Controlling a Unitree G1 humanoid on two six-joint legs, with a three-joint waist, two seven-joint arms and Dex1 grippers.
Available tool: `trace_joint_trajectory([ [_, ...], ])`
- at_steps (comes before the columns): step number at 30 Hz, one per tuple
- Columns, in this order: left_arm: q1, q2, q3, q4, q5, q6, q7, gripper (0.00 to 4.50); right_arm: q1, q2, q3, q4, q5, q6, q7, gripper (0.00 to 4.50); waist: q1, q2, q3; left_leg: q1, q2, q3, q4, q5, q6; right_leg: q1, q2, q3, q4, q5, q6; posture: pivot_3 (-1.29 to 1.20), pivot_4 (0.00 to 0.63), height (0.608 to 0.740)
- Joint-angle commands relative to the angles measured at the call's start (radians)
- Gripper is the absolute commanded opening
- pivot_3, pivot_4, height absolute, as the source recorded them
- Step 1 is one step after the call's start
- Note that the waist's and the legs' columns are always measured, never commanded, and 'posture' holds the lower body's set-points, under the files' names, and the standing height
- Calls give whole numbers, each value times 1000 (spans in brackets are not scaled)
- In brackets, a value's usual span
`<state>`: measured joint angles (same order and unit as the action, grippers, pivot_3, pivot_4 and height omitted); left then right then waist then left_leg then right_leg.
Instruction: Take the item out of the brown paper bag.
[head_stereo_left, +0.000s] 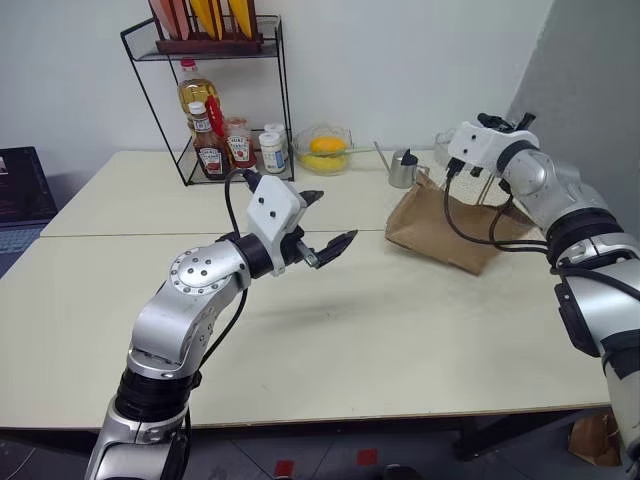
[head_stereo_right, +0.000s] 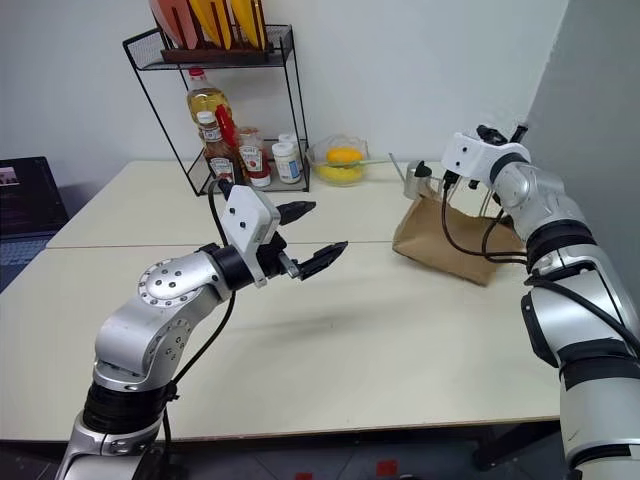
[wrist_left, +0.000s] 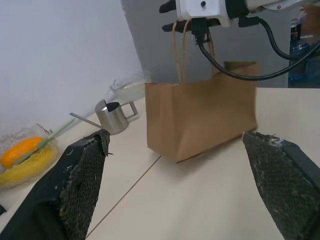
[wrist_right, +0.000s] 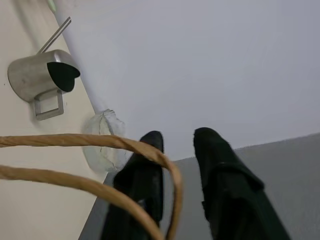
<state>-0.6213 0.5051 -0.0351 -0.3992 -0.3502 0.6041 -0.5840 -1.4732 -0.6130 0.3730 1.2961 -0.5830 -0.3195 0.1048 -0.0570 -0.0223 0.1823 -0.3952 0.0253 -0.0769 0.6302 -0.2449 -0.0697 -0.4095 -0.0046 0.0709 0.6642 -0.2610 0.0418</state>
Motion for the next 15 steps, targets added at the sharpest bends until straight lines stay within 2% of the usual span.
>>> trace_joint_trajectory([
  [1, -3, 15, 22, -31, -5, -12, -8, 4500, -85, 6, -30, -58, 26, -33, -8, 41, 0, 0, 0, 0, 0, 0, 0, 0, 0, 0, 0, 0, 0, 0, 0, 0, 150, 740],
  [8, 55, 64, 109, -103, -40, 54, 18, 4500, -150, 128, -53, -47, 68, -58, 17, 41, -10, 1, 0, 0, 1, 0, -1, 0, 0, -1, 1, 0, 1, 0, 0, 0, 150, 740],
  [15, 193, 141, 262, -259, -108, 185, 63, 4500, -204, 295, -36, -34, 63, -28, 15, 41, -24, 1, 1, -1, 1, 0, -1, 0, 0, -2, 1, 0, 2, 0, 0, 0, 150, 740],
])
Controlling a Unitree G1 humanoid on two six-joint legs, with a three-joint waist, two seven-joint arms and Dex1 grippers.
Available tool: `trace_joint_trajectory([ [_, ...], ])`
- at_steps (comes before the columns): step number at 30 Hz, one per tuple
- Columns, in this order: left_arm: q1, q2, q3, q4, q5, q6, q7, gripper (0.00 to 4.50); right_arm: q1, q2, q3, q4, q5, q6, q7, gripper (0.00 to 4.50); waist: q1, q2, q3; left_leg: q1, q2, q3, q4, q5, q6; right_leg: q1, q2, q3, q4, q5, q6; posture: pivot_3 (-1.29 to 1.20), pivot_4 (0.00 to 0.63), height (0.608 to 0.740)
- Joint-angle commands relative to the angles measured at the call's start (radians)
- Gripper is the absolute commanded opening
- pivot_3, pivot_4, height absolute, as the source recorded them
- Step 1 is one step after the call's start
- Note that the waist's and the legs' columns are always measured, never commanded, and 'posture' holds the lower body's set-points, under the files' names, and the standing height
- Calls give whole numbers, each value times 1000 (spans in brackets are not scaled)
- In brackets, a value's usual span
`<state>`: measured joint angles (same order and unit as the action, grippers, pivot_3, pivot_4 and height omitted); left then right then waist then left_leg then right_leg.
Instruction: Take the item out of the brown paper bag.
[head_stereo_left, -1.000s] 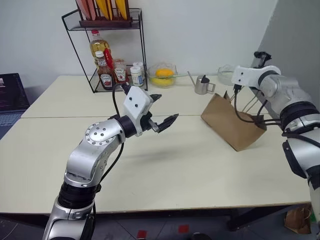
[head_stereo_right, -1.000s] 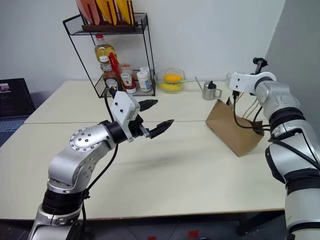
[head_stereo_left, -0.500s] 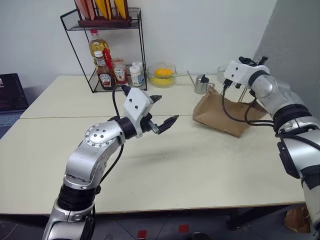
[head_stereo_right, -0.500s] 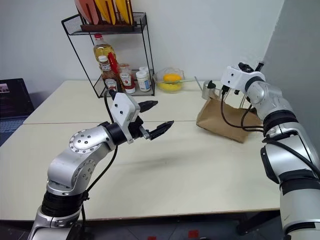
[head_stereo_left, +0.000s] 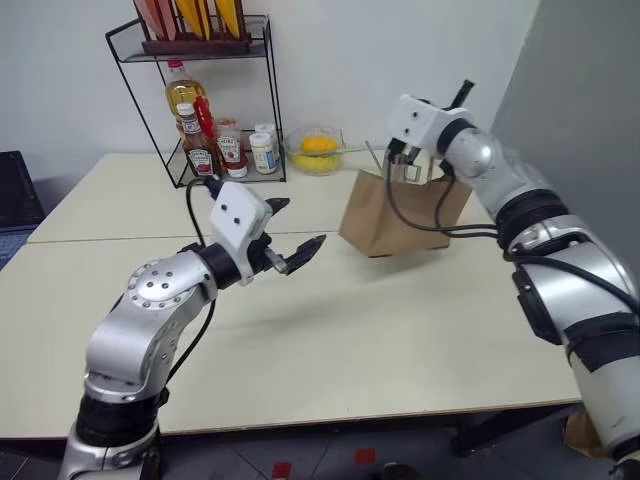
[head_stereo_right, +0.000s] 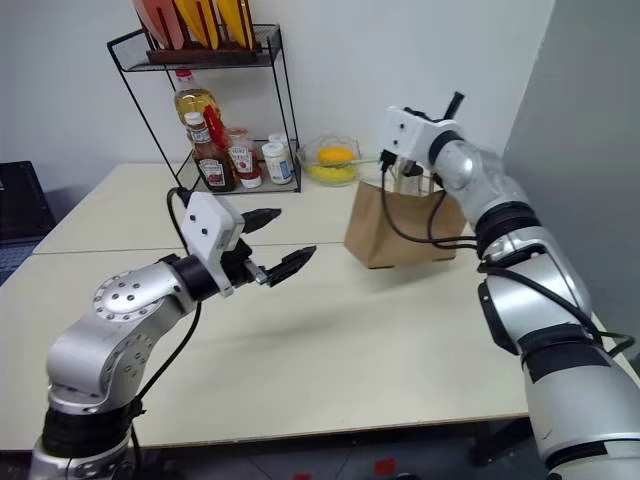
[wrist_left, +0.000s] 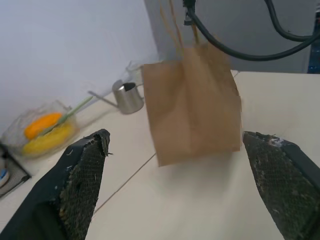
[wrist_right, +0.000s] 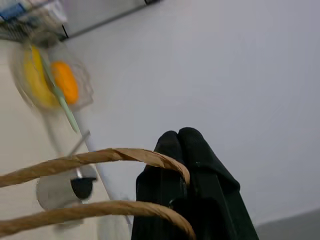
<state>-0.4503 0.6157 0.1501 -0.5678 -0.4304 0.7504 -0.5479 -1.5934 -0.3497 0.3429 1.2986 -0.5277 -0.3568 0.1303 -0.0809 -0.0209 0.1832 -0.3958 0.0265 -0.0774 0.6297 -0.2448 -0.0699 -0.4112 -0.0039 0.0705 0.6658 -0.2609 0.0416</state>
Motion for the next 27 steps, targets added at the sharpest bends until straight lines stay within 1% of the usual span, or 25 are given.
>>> trace_joint_trajectory([
  [1, 39, 40, 100, -109, -35, 56, 36, 4500, -87, 52, 6, -36, -4, 20, -9, 41, -1, 0, 0, 0, 0, 0, 0, 0, 0, 0, 0, 0, 0, 0, 0, 0, 150, 740],
  [4, 91, 66, 151, -153, -49, 86, 51, 4500, -94, 93, 44, -35, -38, 50, -6, 41, 1, 0, 0, -1, 0, -1, 0, 0, 0, 0, 0, -1, 0, 0, 0, 0, 150, 740],
  [8, 146, 93, 214, -192, -68, 112, 61, 4500, -99, 157, 53, -36, -38, 86, 1, 41, 4, 0, 0, -1, -1, -2, 0, 0, 0, 0, 0, -1, 0, 0, 0, 0, 150, 740],
  [11, 153, 100, 226, -207, -81, 121, 76, 4500, -97, 194, 66, -33, -46, 102, 0, 41, 6, 0, 0, -1, -1, -2, 0, 0, 0, 0, 0, -2, 0, 0, 0, 0, 150, 740],
  [16, 156, 102, 231, -223, -97, 137, 97, 4500, -92, 223, 78, -27, -51, 110, -8, 41, 7, 0, 0, -1, 0, -3, 0, 0, 0, 0, 0, -3, -1, 0, 0, 0, 150, 740],
  [20, 171, 106, 238, -225, -100, 135, 98, 4500, -22, 266, 78, -23, -29, 88, 67, 41, 3, -1, 0, -1, 0, -2, 0, 0, 0, 0, 0, -3, 0, 0, 0, 0, 150, 740],
  [23, 166, 108, 232, -221, -105, 136, 102, 4500, 3, 263, 65, -37, -12, 77, 102, 637, 3, -1, 0, 0, 0, -3, 0, 0, 0, 0, 0, -3, 0, 0, 0, 0, 150, 740],
  [24, 164, 108, 229, -219, -109, 136, 102, 4500, 8, 259, 60, -43, -7, 75, 113, 927, 4, -1, -1, -1, 0, -3, 1, 0, 0, 0, 0, -3, 0, 0, 0, 0, 150, 740],
  [27, 159, 110, 212, -207, -114, 129, 98, 4500, 18, 242, 53, -60, 1, 71, 132, 2024, 4, -1, -1, -1, 0, -3, 1, 0, 0, 0, 0, -3, 0, 0, 0, 0, 150, 740],
])
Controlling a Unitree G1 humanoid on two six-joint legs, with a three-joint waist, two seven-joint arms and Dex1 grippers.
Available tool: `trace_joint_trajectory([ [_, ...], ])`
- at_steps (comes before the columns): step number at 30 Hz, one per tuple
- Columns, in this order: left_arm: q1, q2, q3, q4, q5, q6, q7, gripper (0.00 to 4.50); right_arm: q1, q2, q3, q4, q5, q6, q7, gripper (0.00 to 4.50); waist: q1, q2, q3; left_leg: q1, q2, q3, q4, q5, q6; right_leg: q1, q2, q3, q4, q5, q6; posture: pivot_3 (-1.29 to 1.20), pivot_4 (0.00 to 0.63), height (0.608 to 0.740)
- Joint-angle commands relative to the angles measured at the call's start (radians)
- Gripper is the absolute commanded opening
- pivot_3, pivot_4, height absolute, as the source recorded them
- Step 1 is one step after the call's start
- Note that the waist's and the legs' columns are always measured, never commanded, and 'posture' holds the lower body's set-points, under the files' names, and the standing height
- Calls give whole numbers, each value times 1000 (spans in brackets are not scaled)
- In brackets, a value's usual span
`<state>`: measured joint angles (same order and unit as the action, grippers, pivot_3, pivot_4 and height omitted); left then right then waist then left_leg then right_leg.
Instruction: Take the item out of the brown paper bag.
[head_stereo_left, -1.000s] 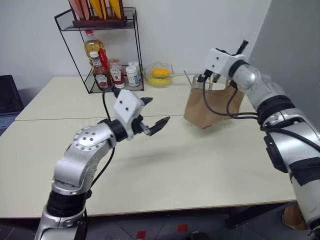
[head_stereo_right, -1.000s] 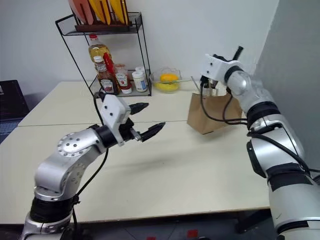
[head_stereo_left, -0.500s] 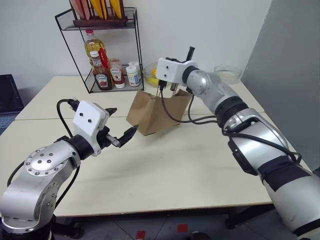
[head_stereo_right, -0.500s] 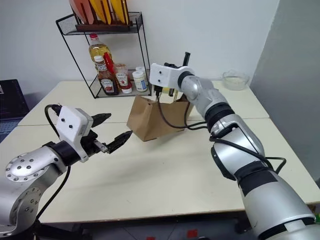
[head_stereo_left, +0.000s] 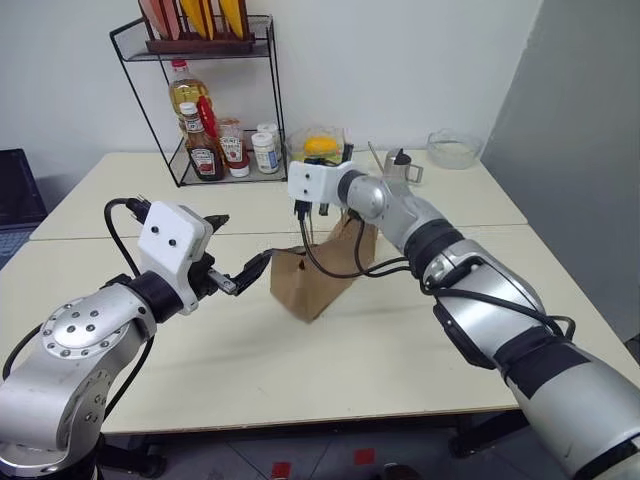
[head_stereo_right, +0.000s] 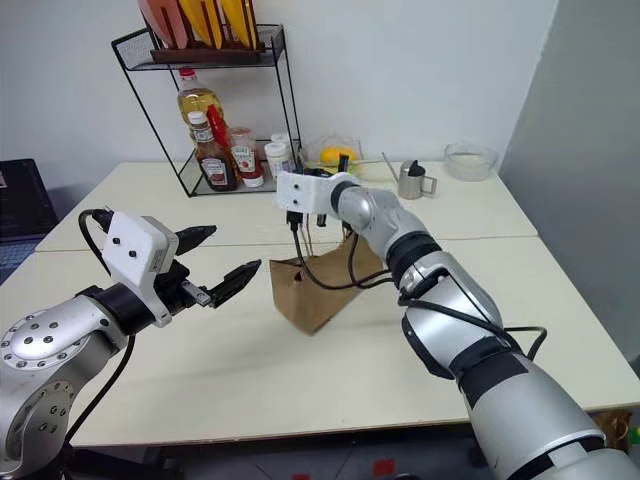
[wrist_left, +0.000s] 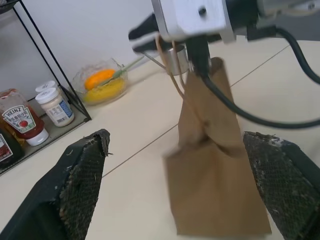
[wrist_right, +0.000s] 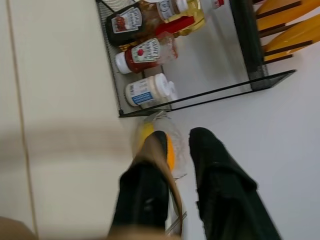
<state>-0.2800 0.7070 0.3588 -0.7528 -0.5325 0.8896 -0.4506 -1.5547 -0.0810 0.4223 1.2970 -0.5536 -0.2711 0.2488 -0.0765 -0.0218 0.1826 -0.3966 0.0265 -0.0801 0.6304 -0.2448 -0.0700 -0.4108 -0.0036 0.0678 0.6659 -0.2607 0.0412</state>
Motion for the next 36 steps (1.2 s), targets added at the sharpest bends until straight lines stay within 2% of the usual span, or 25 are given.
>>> trace_joint_trajectory([
  [1, -14, 19, -1, -18, -13, -12, -1, 4500, -17, -31, -29, -64, 30, -15, 21, 2413, 0, 0, 0, 0, 0, 0, 0, 0, 0, 0, 0, 0, 0, 0, 0, 0, 150, 740],
  [6, -25, 29, -17, 4, -18, -25, -16, 4500, 14, -82, -35, -117, 53, -46, 71, 4239, -1, 0, 0, 0, 0, 0, 0, 0, 0, 0, 0, 0, 0, 0, 0, 0, 150, 740],
  [7, -26, 32, -19, 9, -18, -30, -19, 4500, 22, -97, -35, -128, 55, -57, 84, 4485, -1, 0, 0, 0, 0, 0, 0, 0, 0, 0, 0, 0, 0, 0, 0, 0, 150, 740],
  [17, -53, 40, -49, 38, -15, -57, -30, 4500, 81, -206, -56, -239, 116, -164, 232, 4485, -5, 0, 0, 1, 0, 0, 0, 0, 0, 0, 0, 0, 0, 0, 0, 0, 150, 740],
  [25, -72, 50, -61, 54, -11, -69, -37, 4500, 124, -188, -123, -312, 249, -117, 402, 4485, -5, 0, 0, 1, 0, 0, 0, 0, 0, 1, 0, 0, 0, 0, 0, 0, 150, 740],
  [31, -69, 53, -59, 52, -3, -69, -31, 4500, 118, -217, -112, -325, 238, -97, 453, 4485, -2, 0, 0, 1, 0, 0, 0, 0, 0, 1, 0, 0, 0, 0, 0, 0, 150, 740],
  [33, -66, 51, -59, 52, -1, -71, -30, 4500, 114, -222, -115, -322, 244, -92, 472, 3916, -2, 0, 0, 1, 0, 0, 0, 0, 0, 1, 0, 0, 0, 0, 0, 0, 150, 740],
  [36, -60, 51, -65, 52, 8, -75, -29, 4500, 104, -226, -115, -309, 240, -88, 478, 2837, -3, 0, 0, 1, 0, 0, 0, 0, 0, 1, 0, 0, 0, 0, 0, 0, 150, 740],
])
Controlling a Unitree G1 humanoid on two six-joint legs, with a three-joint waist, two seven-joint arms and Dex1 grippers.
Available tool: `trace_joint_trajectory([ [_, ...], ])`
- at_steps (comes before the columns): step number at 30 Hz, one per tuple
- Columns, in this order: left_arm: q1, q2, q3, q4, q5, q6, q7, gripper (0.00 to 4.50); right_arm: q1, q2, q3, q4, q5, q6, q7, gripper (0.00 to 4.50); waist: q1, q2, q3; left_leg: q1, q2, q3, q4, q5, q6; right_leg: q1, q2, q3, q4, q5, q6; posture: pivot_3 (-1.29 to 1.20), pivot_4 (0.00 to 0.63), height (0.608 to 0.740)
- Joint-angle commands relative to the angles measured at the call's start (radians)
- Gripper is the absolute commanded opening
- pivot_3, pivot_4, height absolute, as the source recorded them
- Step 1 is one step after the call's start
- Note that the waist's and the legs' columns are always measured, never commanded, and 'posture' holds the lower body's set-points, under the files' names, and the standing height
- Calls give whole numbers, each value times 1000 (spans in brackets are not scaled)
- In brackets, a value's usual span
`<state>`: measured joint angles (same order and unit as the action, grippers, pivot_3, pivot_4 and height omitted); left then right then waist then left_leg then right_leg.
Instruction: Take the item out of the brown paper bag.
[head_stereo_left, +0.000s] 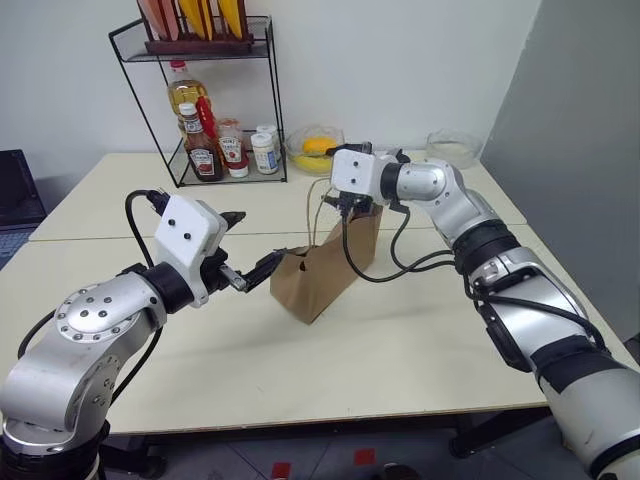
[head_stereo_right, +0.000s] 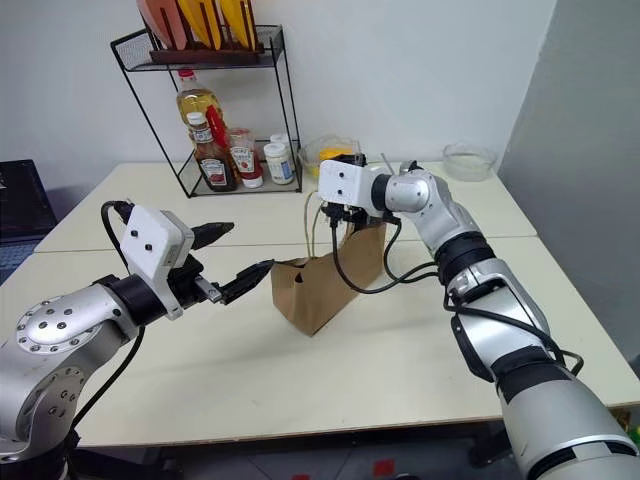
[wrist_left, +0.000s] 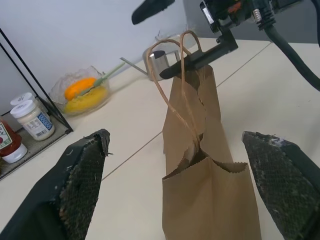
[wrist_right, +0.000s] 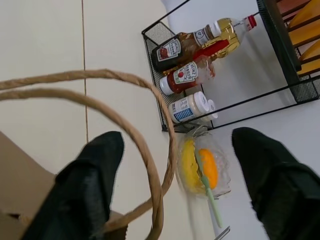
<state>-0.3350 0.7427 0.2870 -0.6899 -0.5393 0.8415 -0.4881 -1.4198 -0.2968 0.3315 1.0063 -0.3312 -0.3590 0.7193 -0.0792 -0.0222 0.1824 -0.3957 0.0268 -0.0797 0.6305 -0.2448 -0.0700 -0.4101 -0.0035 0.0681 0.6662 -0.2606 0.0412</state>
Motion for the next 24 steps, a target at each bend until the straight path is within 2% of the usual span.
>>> trace_joint_trajectory([
  [1, -6, 15, 5, -9, 17, -29, 8, 4500, -34, -11, -23, -12, 15, 0, 5, 2435, -1, 0, 0, 0, 0, 0, 0, 0, 0, 0, 0, 0, 0, 0, 0, 0, 150, 740],
  [6, -16, 13, 2, 10, 23, -39, 3, 4500, -47, -10, -33, 14, 18, 10, -16, 635, -1, 0, 0, 0, 0, 0, 0, 0, 0, 0, 0, 0, 0, 0, 0, 0, 150, 740],
  [8, -17, 12, -2, 14, 25, -43, 2, 4500, -53, -12, -51, 14, 33, 26, -29, 52, -1, 0, 0, 0, 0, 0, 0, 0, 0, 0, 0, 0, 0, 0, 0, 0, 150, 740],
  [14, -34, 8, -25, 33, 30, -59, 1, 4500, -73, -45, -104, -24, 38, 87, -136, 52, 3, 0, 0, 0, 0, 0, 0, 0, 0, 0, 0, 0, 0, 0, 0, 0, 150, 740],
  [18, -52, 10, -38, 61, 34, -78, -10, 4500, -87, -95, -83, -83, -56, 130, -307, 52, 7, 0, 0, -1, 0, 0, 0, 0, 0, 0, 0, 0, 0, 0, 0, 0, 150, 740],
  [24, -79, 5, -64, 88, 40, -99, -25, 4500, -88, -112, -49, -147, -146, 199, -397, 52, 7, 0, 0, -1, 0, 1, 0, 0, 0, -1, 0, 1, 0, 0, 0, 0, 150, 740],
])
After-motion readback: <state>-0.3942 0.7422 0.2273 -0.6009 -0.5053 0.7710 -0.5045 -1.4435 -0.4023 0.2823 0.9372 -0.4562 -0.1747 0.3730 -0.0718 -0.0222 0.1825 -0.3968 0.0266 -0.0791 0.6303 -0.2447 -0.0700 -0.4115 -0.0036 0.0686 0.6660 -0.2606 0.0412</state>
